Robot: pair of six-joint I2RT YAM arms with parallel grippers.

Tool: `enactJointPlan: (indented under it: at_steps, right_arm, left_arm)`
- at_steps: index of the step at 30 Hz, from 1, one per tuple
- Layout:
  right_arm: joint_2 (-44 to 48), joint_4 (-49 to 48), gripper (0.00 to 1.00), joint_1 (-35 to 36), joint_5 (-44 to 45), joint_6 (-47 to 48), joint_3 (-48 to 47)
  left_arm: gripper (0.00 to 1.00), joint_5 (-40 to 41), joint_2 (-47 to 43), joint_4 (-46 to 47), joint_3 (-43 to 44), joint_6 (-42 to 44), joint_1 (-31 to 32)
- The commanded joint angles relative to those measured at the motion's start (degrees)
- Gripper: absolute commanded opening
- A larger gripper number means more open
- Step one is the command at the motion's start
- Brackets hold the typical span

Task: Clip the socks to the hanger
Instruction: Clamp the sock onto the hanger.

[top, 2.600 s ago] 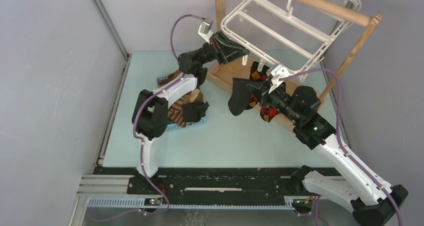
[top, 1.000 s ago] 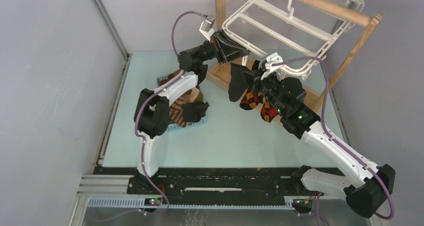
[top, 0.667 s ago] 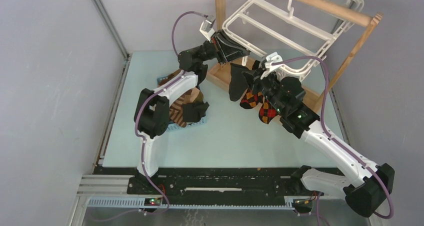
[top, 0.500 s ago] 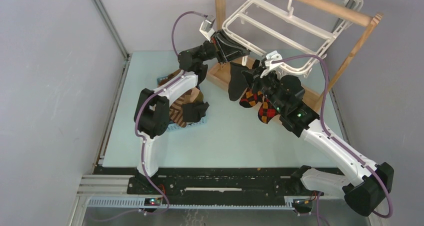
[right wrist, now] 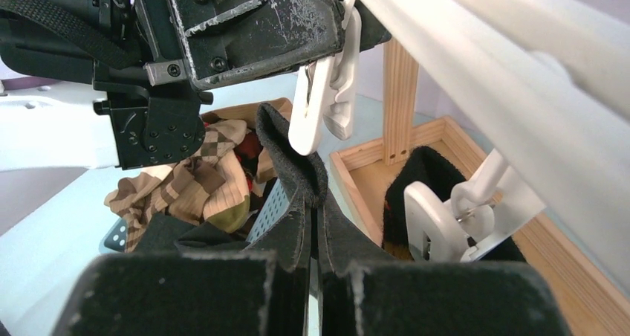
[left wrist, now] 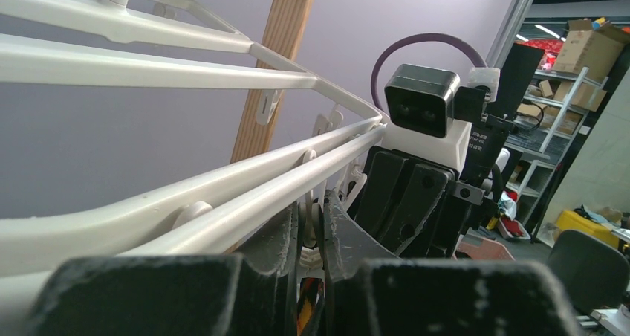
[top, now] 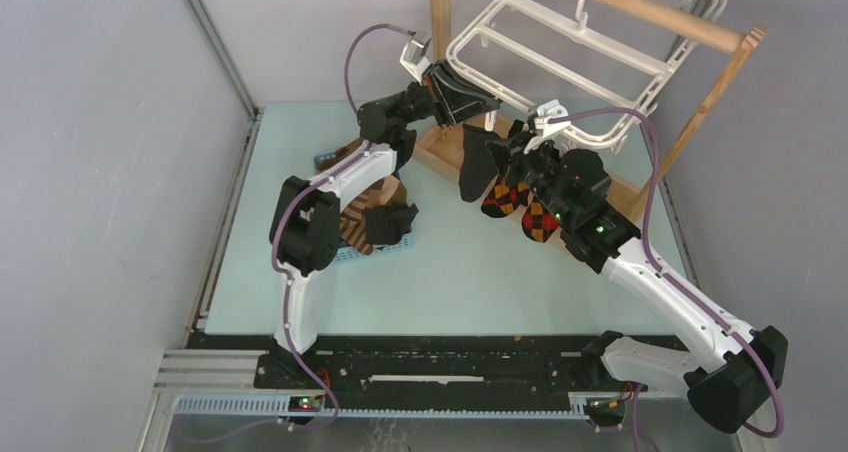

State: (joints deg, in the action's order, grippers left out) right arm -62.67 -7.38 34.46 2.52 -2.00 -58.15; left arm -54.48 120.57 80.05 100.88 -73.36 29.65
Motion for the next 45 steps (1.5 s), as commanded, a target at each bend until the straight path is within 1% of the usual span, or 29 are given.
enactJointPlan:
  at_steps: [1,13,23,32,45]
  right_arm:
    - [1.36,-1.88,0.02,-1.71,1.93,-3.5,-2.85]
    - [1.83,-1.32,0.02,-2.19,0.89,-5.58,-2.93]
    - [2.69,0.78,0.02,-2.38,-0.24,-7.02,-2.83]
    - [2.99,1.27,0.02,-2.32,2.61,-8.55,-2.83]
    - [2.84,1.42,0.02,-3.42,4.18,-12.44,-3.05]
  left_arm:
    - [0.0,-4.85,0.31,2.72,2.81,-0.82,0.23]
    - [0.0,-5.35,0.34,2.72,3.16,0.62,0.23]
    - [0.0,-5.55,-0.31,2.73,2.98,4.06,0.23]
    - [0.0,-5.09,-0.68,2.7,2.6,5.33,0.23]
    - [0.0,-5.86,-1.84,2.71,0.72,6.21,0.83]
